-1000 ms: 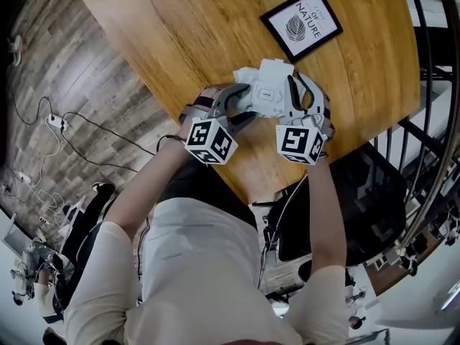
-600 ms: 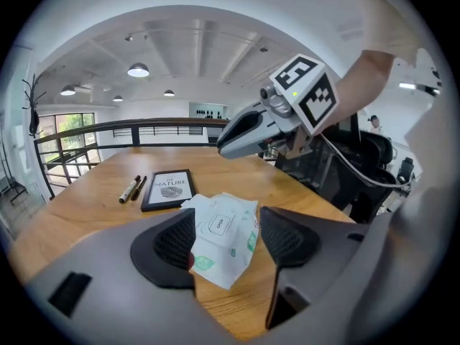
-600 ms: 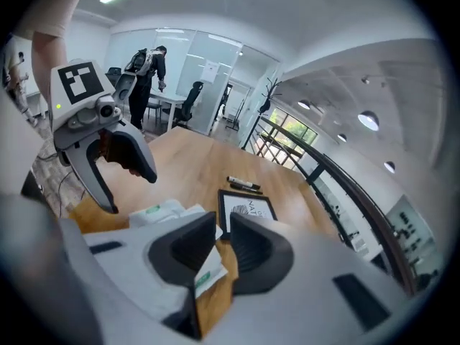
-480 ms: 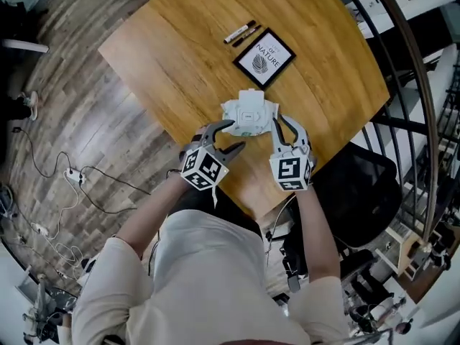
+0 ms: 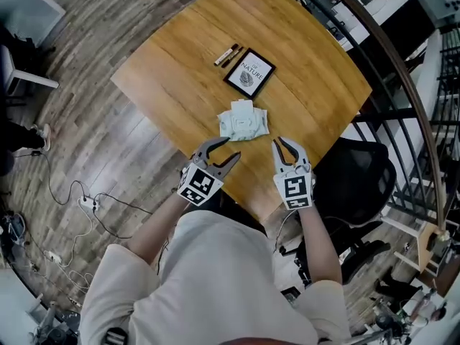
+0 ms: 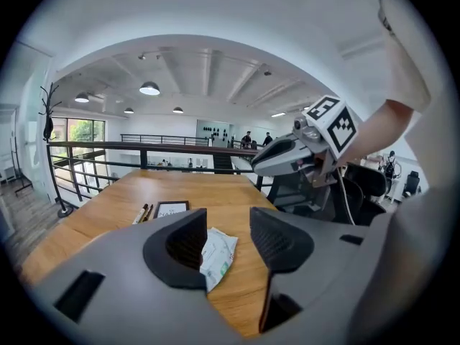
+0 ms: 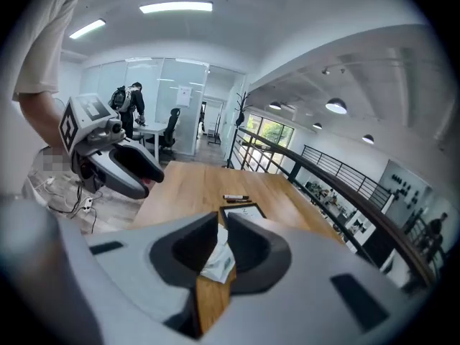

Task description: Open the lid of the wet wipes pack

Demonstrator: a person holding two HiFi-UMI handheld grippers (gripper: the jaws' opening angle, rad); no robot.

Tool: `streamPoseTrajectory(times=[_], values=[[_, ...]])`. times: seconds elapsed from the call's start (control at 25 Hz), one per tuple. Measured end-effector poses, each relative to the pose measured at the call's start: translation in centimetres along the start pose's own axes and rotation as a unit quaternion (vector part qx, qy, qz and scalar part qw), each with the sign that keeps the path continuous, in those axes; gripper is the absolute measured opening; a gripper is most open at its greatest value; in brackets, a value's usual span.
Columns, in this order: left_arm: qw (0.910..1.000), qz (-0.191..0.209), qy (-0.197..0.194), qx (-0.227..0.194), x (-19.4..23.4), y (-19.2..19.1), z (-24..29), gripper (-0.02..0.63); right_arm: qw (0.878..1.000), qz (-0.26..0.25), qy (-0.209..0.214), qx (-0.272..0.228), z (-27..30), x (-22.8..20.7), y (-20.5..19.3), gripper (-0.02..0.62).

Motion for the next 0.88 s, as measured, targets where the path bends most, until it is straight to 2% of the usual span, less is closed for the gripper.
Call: streamPoseTrajectory(times=[0.36, 0.6, 0.88], values=[[0.9973, -0.028, 0.050, -0.046, -5.8, 3.4, -5.2, 0.121, 0.997, 0.058, -0.004, -0.050, -9.5, 1.1, 0.2, 0.028], [0.9922, -0.050, 0.088, -0.072, -9.9, 4.2, -8.8, 0.064, 0.995, 0.060, -0.007, -0.077, -14.7, 2.3, -0.4, 0.006], [0.9873, -0.049, 0.119, -0.094, -14.1, 4.2, -13.0, 0.029, 0.993, 0.065, 0.004, -0.102, -18.6, 4.6, -1.4, 0.003]])
Point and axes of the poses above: the fingertips, and each gripper's own axes: z forward along the fingers, x to its left, y out of its top, the point moved 6 cm from there along -z, backward along the fingers, and after that the axes turned 5 degrees about -z, right-handed, at the moved point
